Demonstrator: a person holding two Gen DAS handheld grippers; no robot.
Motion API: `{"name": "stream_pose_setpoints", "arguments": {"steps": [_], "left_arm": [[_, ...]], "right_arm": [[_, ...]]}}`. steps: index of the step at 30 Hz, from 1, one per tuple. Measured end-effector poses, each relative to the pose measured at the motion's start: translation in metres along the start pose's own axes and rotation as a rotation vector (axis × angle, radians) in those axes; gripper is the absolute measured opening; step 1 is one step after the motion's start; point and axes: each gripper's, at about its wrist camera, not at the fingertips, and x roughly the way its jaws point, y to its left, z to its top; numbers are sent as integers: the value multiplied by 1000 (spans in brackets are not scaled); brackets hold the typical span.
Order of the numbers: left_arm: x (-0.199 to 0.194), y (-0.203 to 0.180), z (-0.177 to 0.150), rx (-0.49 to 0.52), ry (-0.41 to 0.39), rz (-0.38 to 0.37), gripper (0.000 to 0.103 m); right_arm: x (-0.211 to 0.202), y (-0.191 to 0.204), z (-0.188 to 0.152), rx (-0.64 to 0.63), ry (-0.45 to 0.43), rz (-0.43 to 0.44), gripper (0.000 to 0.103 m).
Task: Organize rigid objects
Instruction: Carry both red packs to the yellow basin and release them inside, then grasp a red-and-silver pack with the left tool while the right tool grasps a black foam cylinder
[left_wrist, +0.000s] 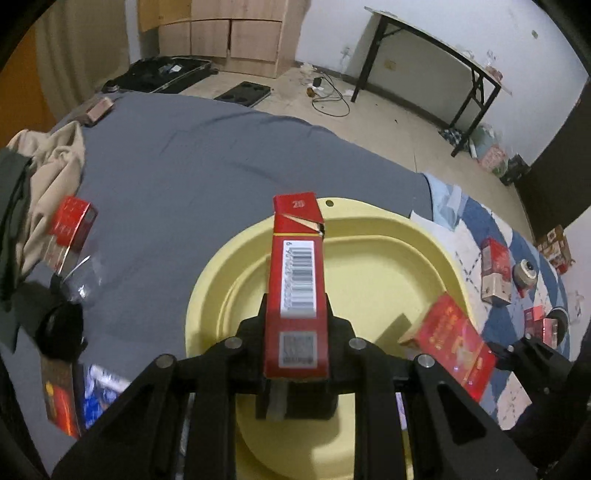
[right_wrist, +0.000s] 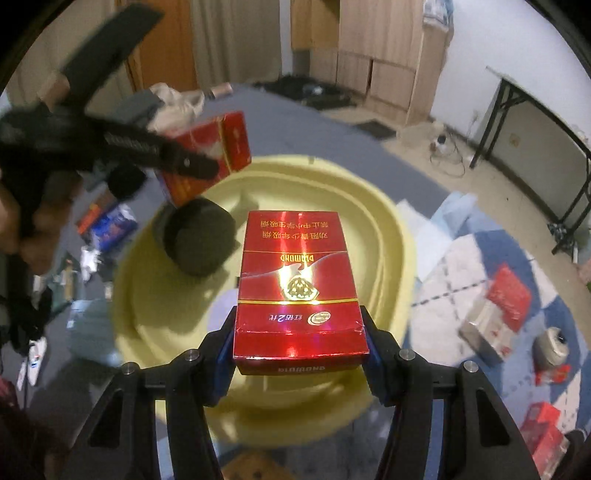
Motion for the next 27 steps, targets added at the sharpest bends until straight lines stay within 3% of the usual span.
{"name": "stream_pose_setpoints", "arguments": {"steps": [4, 10, 12, 14, 17, 20, 27], "left_arm": [[11, 2, 2, -2, 44, -23, 23], [21, 8, 1, -43, 77, 6, 25], [22, 6, -3, -36, 82, 22, 46], [12, 4, -10, -44, 50, 20, 85], [-14, 2, -16, -58, -10, 2, 103], [-47, -9, -19, -50, -67, 7, 103], [-96, -80, -37, 26, -149, -49, 103]], "right_arm": [[30, 0, 14, 1, 37, 2, 57], [52, 4, 10, 40, 27, 10, 58], [53, 5, 14, 34, 18, 7, 59], [52, 5, 14, 16, 14, -13, 68], [40, 7, 9, 1, -21, -9, 94], [10, 1, -3, 40, -93, -6, 103], [-90, -45, -68, 172, -177, -67, 103]]}}
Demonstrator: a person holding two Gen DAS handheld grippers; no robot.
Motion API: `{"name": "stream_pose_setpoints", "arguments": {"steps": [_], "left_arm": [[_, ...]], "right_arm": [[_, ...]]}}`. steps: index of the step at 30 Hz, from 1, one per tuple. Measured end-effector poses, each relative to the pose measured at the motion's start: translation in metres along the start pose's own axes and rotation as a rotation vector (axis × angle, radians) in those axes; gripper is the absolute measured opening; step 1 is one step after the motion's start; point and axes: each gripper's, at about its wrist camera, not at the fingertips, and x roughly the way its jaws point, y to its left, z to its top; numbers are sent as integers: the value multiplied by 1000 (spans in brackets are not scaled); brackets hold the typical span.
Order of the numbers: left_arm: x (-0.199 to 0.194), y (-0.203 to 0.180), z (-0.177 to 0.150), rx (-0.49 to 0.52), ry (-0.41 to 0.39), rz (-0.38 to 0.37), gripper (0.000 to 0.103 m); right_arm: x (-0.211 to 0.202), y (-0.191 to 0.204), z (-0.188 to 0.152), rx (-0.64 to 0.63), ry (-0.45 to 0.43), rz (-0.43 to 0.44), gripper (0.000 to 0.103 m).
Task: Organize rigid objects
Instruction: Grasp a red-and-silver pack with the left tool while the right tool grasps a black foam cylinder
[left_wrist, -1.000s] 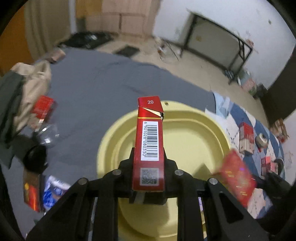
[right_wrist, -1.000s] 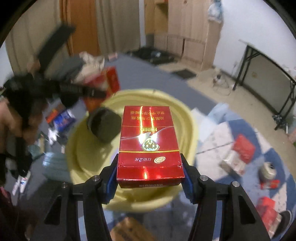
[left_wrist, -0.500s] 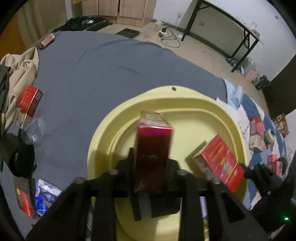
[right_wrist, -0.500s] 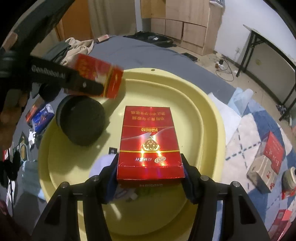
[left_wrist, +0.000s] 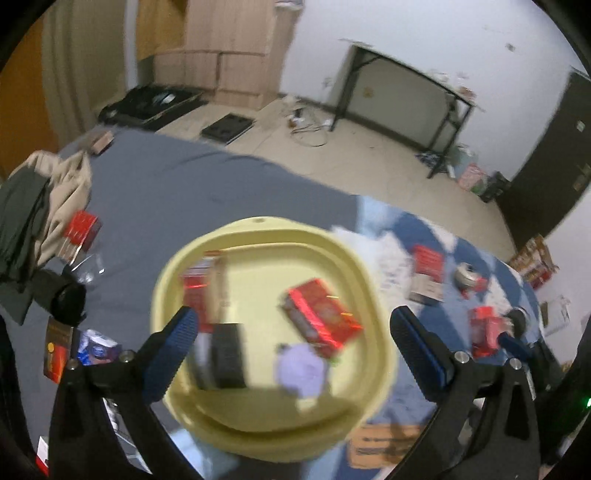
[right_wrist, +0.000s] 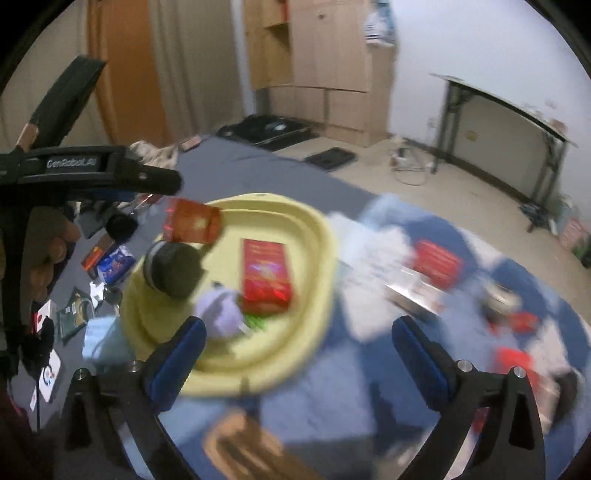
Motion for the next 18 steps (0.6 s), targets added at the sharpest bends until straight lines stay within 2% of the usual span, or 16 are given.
{"name": "stream_pose_setpoints", "arguments": {"steps": [6, 11, 15, 18], "left_arm": [[-4, -60, -28, 48, 10, -74, 103], [8, -98, -36, 131, 54, -55, 103], [33, -124, -31, 163, 73, -52, 103], [65, -146, -23, 207, 98, -36, 103]], "right_arm": [[-85, -88, -46, 31, 2, -185, 103], [-119, -171, -85, 74, 37, -347, 103], [-106, -207, -107, 180, 60, -308, 103], [-91, -214, -110, 146, 64, -290, 101]]}}
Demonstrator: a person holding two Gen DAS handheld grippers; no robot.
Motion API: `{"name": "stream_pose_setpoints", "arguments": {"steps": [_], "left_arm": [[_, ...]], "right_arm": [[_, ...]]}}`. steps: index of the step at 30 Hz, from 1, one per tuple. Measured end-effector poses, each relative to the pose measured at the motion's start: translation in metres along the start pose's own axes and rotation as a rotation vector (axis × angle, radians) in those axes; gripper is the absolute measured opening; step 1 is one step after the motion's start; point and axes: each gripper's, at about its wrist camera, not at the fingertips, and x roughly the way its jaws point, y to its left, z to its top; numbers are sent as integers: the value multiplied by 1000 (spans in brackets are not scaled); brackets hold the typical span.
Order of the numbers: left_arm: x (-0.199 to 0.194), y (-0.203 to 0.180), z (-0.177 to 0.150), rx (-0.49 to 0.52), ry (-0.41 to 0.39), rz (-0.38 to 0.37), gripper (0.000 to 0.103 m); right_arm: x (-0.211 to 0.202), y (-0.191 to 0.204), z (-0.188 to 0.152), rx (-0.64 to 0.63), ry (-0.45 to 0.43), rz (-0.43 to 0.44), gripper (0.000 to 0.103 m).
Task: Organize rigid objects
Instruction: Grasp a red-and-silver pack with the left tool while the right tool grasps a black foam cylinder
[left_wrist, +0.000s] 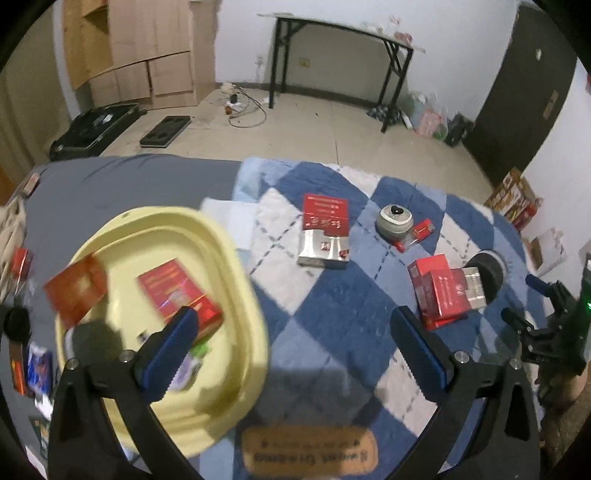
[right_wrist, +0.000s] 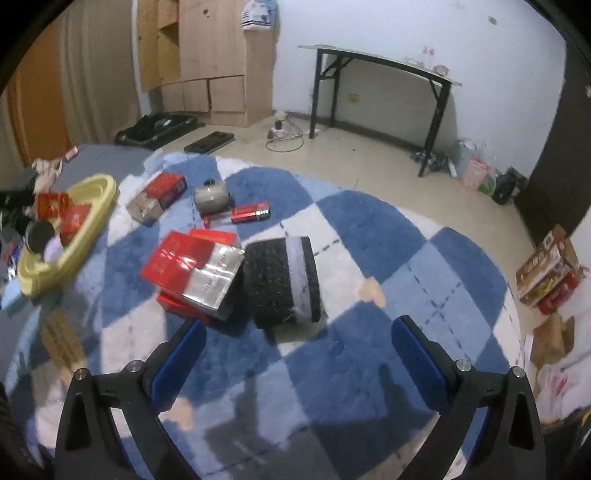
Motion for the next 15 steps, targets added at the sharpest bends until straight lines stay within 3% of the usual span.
{"name": "stream_pose_setpoints", "arguments": {"steps": [4, 9, 13, 15], "left_arm": [[43, -16, 28, 42, 13, -2, 103], [103, -28, 56, 99, 78, 37, 103], [138, -35, 63, 141, 114, 46, 102], [150, -36, 66, 158, 122, 31, 101]], "right_arm": [[32, -13, -1, -9, 18, 24, 92], [67, -15, 2, -46, 14, 58, 89], [83, -23, 1, -25, 17, 83, 73], [91, -26, 2, -11, 23, 98, 70]]}}
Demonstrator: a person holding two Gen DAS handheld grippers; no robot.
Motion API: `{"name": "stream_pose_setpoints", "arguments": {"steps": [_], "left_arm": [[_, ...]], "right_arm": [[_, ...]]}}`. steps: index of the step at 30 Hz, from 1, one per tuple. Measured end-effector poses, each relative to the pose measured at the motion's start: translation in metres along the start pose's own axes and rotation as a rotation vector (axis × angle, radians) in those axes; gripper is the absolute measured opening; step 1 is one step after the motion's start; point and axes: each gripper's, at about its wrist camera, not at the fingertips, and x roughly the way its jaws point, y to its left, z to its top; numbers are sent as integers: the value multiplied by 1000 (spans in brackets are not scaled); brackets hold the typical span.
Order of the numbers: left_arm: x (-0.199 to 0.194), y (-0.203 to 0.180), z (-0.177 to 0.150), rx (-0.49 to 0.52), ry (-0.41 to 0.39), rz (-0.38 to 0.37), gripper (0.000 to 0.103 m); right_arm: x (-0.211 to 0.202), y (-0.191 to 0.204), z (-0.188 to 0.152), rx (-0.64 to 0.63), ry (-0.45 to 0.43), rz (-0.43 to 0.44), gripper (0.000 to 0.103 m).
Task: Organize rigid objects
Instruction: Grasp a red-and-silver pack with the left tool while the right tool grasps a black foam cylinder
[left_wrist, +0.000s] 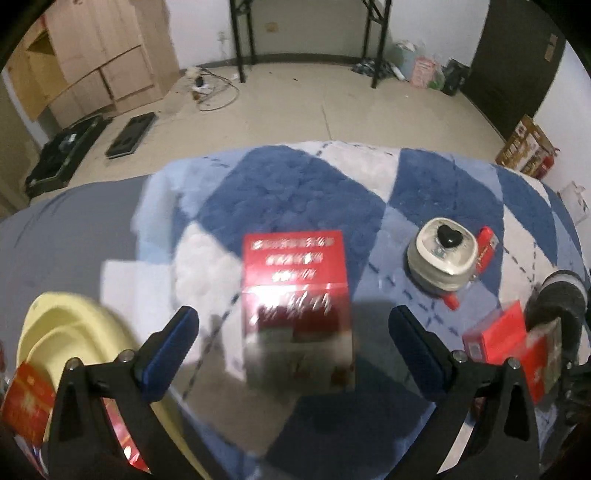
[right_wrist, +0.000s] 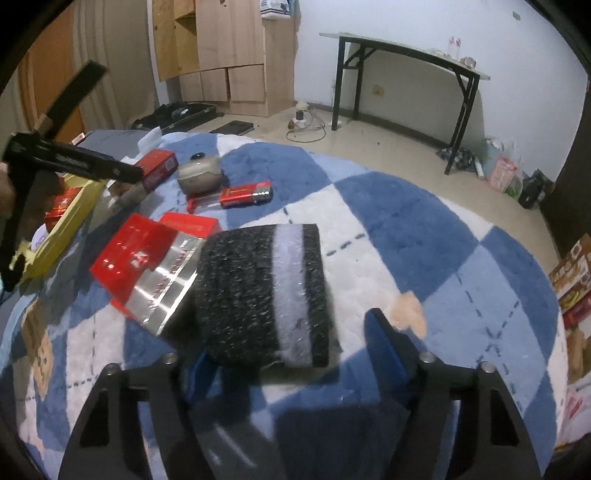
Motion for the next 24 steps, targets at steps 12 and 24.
{"name": "stream_pose_setpoints", "arguments": {"steps": [12, 24], "left_arm": [[-27, -8, -22, -39, -31, -51, 57], [-181, 67, -94, -147, -201, 9, 57]], "right_arm": [[-14, -7, 4, 75, -40, 12, 49], [-93, 17, 11, 70, -167, -74, 49]]}}
